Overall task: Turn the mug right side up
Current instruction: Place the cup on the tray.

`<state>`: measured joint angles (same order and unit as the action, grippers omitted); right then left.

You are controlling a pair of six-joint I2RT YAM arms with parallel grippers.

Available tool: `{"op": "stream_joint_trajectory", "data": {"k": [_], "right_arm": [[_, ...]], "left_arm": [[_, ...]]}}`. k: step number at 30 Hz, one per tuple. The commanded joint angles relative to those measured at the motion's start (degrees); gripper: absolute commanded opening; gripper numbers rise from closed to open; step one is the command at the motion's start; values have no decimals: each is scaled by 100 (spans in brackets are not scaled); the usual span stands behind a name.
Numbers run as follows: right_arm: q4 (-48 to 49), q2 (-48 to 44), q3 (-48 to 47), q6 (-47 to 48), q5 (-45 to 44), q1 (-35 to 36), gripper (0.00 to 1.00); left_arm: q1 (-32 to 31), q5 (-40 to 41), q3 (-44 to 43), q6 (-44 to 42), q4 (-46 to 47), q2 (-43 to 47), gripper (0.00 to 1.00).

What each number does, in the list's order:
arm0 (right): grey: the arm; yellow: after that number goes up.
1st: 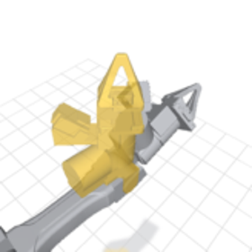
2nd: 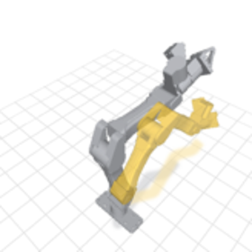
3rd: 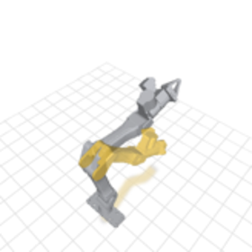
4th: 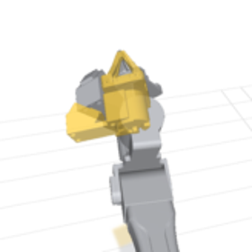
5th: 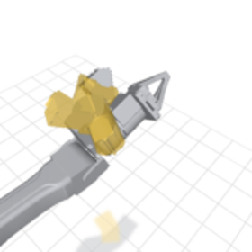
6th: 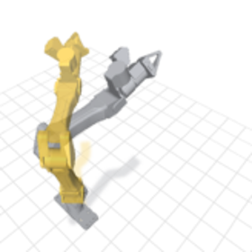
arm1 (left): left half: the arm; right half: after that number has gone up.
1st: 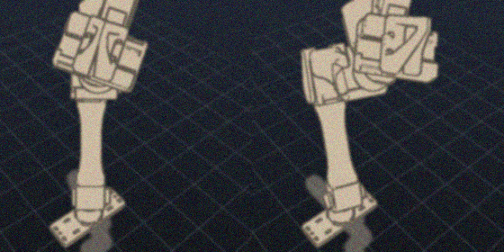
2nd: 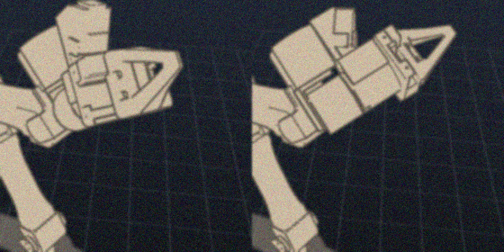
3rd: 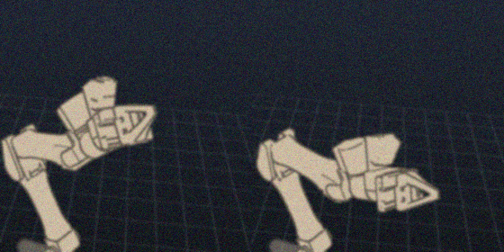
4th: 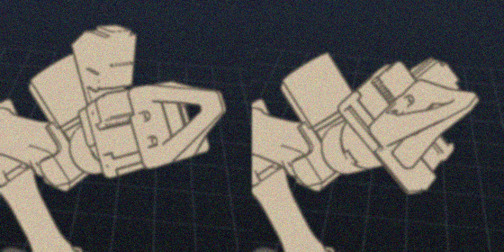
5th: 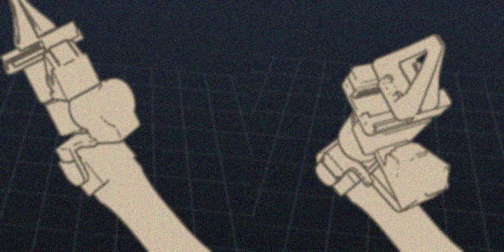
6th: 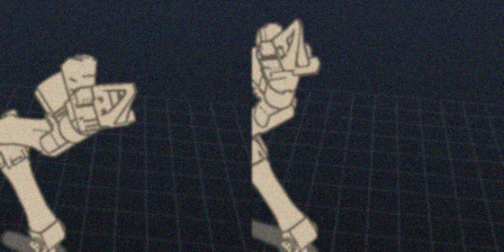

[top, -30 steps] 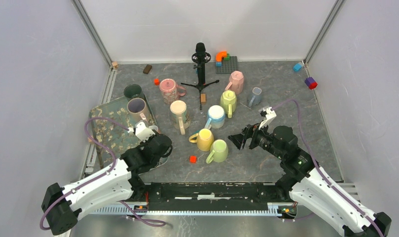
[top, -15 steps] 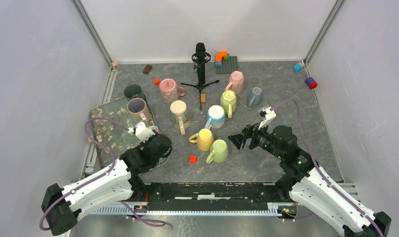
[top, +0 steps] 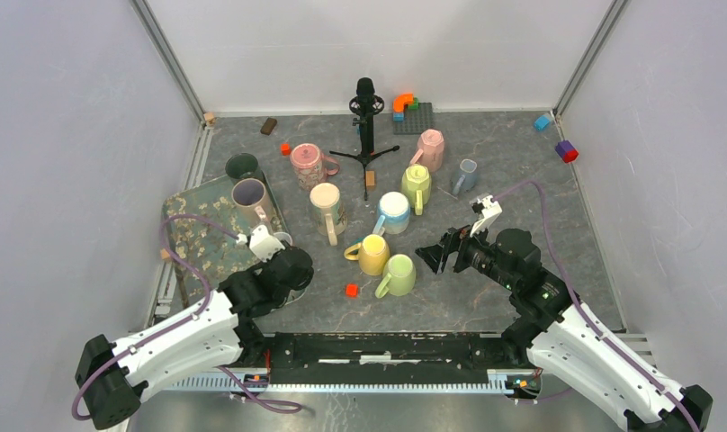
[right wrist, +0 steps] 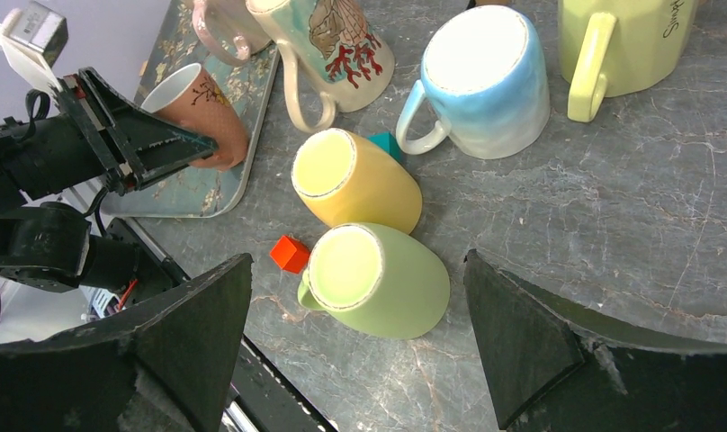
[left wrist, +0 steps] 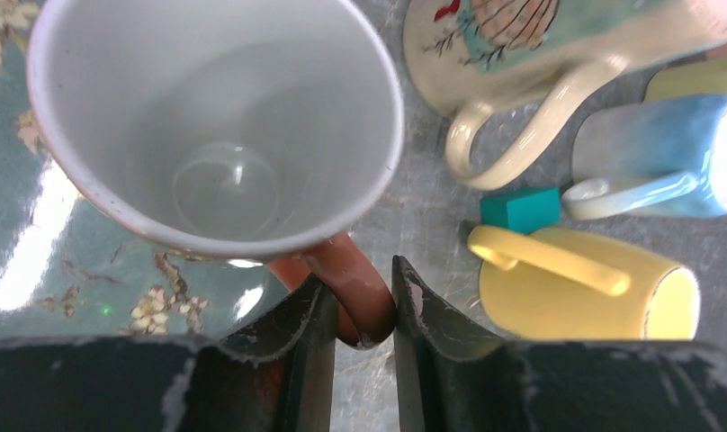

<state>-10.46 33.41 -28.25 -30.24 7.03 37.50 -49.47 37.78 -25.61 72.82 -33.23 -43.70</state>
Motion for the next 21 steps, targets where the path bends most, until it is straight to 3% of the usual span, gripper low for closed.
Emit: {"op": "stream_joint_trajectory", "data": {"k": [1, 21], "right_arm": [[124, -77, -42, 95, -21, 18, 93], [133, -63, 6, 103, 38, 21, 93]], "left_arm": [[8, -539, 346, 358, -1254, -116, 33], [10, -525, 375, 532, -1336, 36, 42]]}}
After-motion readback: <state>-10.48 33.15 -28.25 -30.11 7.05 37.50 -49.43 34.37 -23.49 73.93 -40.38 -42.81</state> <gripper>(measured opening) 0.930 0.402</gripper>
